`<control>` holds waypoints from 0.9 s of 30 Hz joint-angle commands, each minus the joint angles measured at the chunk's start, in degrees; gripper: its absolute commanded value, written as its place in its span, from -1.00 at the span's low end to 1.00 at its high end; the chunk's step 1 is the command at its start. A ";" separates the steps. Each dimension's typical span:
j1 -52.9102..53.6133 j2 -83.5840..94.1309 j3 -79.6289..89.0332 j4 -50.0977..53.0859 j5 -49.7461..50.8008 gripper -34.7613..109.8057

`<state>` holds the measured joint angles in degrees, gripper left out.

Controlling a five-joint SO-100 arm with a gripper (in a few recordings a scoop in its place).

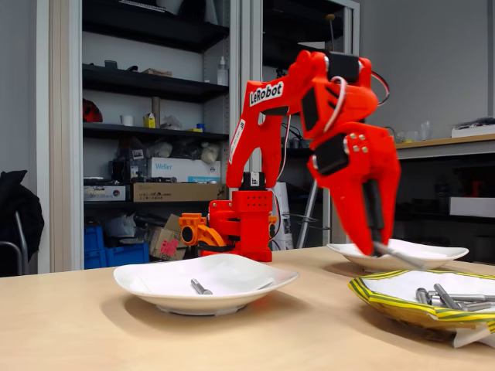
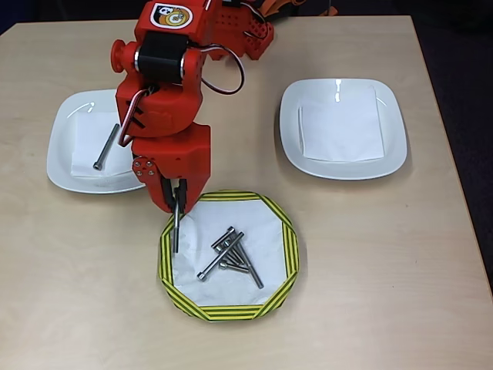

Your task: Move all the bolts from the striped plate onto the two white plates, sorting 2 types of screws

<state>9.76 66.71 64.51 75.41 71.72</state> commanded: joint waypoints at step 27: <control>23.03 21.71 29.44 0.70 -19.16 -0.37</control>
<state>34.28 84.90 92.99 76.64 52.38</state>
